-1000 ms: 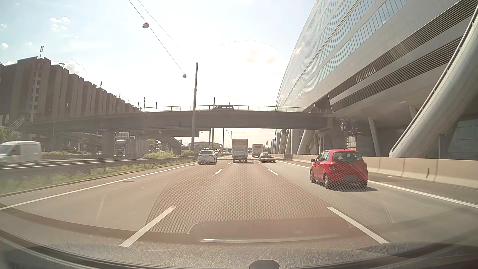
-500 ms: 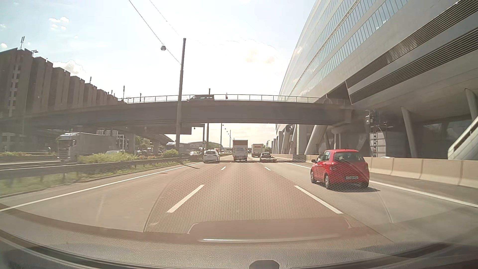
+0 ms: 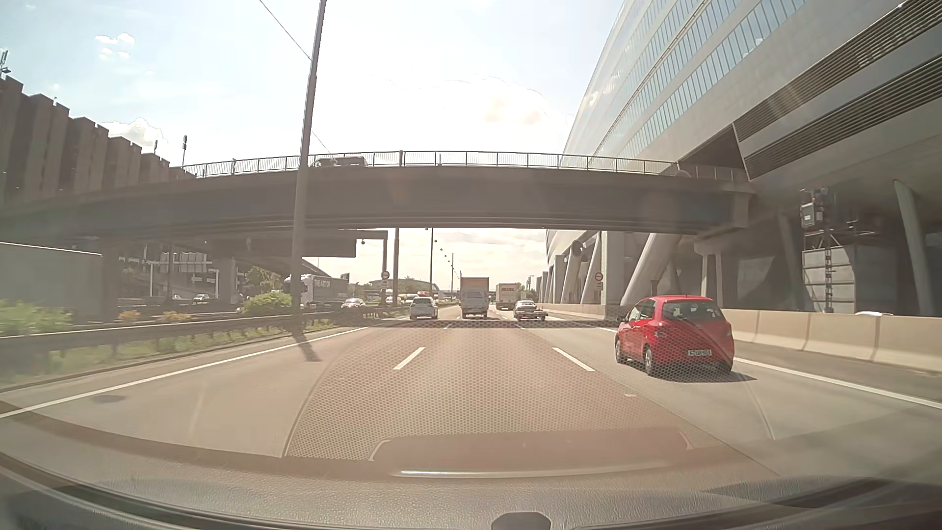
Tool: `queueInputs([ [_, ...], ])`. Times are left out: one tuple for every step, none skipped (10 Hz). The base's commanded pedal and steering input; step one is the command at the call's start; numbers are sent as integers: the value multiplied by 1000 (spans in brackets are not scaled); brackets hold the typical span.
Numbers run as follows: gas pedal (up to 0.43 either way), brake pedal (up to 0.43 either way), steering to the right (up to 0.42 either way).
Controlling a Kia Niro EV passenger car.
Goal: Follow the waypoints while adhering to traffic rules and regulations
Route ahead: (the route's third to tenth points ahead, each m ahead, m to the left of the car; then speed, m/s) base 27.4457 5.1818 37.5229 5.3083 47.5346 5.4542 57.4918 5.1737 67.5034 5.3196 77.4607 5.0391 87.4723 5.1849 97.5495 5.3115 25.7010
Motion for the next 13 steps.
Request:
queueInputs([
  [240,0,-1],
  [240,0,-1],
  [240,0,-1],
  [240,0,-1],
  [240,0,-1],
  [240,0,-1],
  [240,0,-1],
  [240,0,0],
  [240,0,1],
  [228,0,2],
  [228,0,2],
  [228,0,4],
  [228,0,4],
])
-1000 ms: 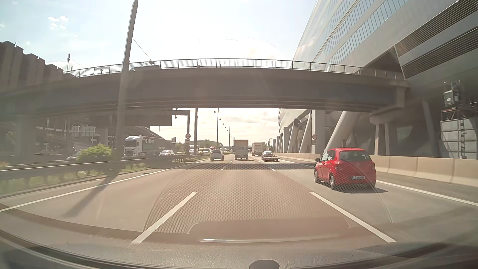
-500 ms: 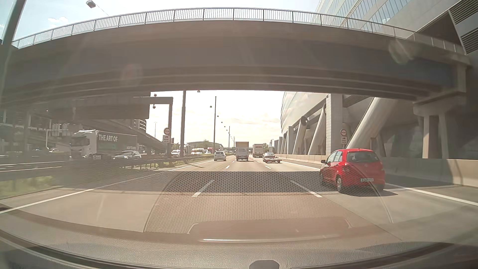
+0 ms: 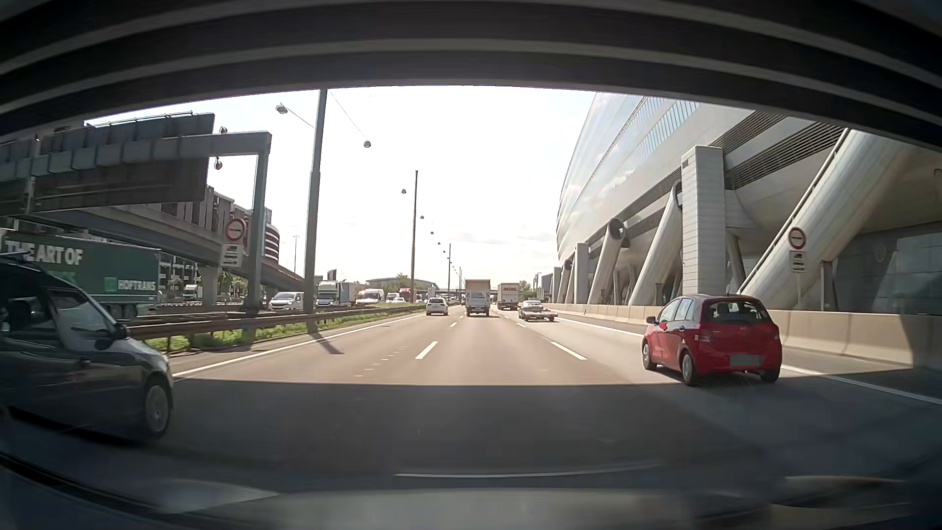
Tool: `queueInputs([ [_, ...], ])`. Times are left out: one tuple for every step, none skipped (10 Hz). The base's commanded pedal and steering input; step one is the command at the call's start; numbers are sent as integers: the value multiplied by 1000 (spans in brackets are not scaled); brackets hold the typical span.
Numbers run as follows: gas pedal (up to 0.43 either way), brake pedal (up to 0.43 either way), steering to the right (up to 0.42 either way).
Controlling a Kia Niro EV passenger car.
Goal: Follow the waypoints while adhering to traffic rules and regulations
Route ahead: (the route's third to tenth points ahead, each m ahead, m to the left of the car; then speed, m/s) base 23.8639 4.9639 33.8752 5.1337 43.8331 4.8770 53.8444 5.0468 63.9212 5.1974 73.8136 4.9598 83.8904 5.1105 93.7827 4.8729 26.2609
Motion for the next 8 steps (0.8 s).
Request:
queueInputs([
  [228,0,4],
  [228,0,4],
  [228,0,4],
  [228,0,4],
  [228,0,3],
  [228,0,2],
  [228,0,2],
  [228,0,1],
])
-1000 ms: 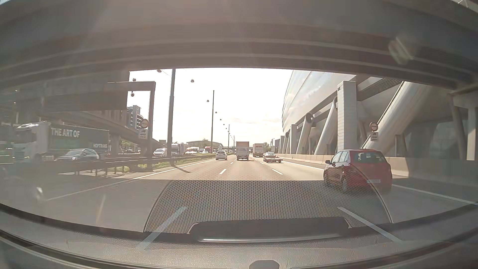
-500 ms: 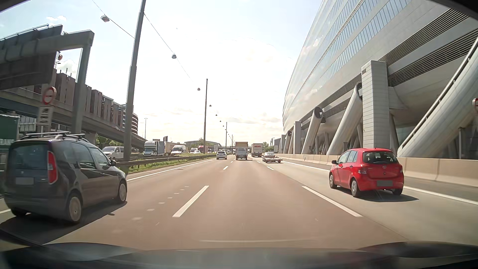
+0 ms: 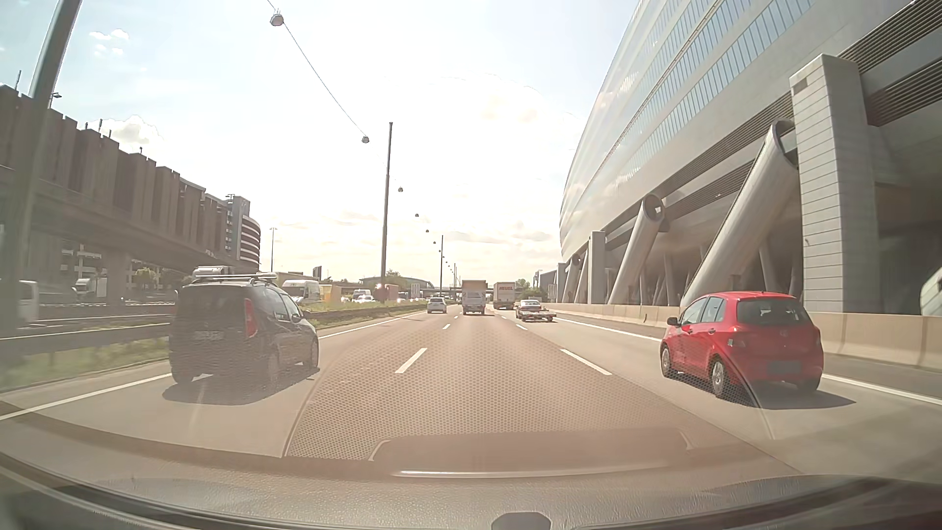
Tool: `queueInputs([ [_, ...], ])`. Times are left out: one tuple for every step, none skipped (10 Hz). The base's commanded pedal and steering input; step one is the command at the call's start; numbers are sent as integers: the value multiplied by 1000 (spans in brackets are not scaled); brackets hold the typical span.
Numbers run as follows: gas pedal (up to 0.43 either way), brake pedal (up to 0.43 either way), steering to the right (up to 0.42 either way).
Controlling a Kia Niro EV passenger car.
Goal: Follow the waypoints while adhering to traffic rules and regulations
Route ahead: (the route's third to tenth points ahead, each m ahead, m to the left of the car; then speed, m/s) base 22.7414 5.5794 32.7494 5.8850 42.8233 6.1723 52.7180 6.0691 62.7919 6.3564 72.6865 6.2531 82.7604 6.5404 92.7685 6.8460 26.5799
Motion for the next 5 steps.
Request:
queueInputs([
  [228,0,0],
  [228,0,-1],
  [228,0,-1],
  [228,0,-1],
  [228,0,-1],
])
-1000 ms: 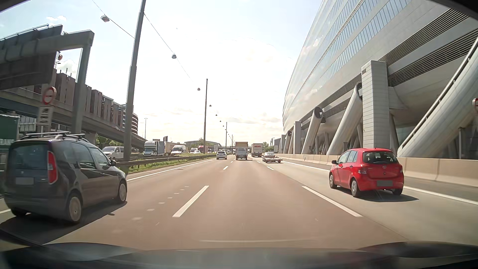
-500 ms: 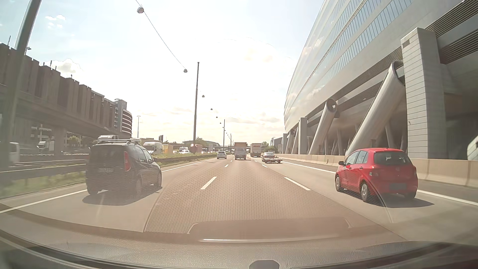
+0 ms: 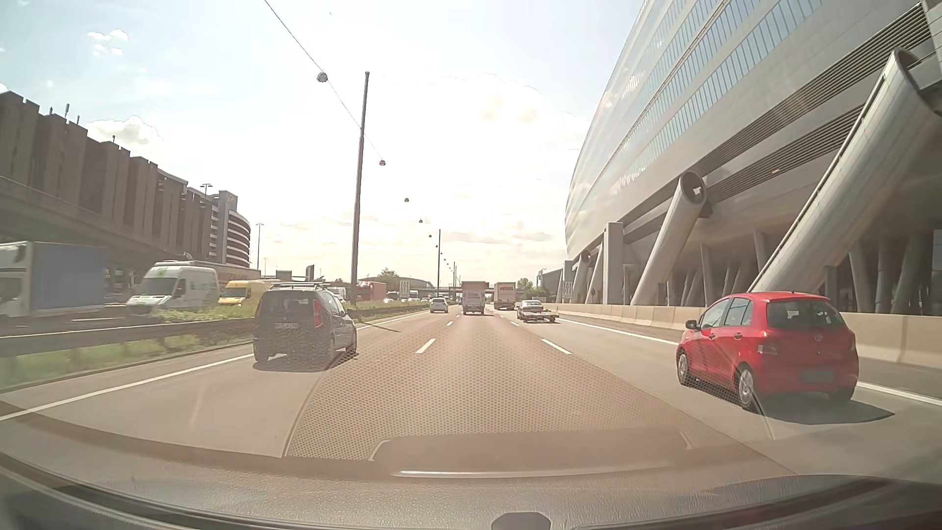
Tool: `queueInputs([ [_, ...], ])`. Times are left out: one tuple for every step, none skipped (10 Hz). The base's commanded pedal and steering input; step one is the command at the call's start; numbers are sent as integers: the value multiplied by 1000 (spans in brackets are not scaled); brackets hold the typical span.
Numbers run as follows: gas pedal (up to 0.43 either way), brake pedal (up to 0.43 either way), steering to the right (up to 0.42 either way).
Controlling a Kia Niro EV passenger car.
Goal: Follow the waypoints while adhering to traffic rules and regulations
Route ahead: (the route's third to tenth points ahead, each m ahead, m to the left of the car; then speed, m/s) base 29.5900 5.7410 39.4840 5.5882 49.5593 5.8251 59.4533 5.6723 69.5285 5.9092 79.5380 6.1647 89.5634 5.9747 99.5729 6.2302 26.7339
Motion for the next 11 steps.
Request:
queueInputs([
  [228,0,-1],
  [228,0,-1],
  [228,0,-1],
  [209,0,-1],
  [118,0,-1],
  [39,0,-1],
  [28,0,-1],
  [0,0,0],
  [0,0,-1],
  [0,0,0],
  [0,0,0],
])
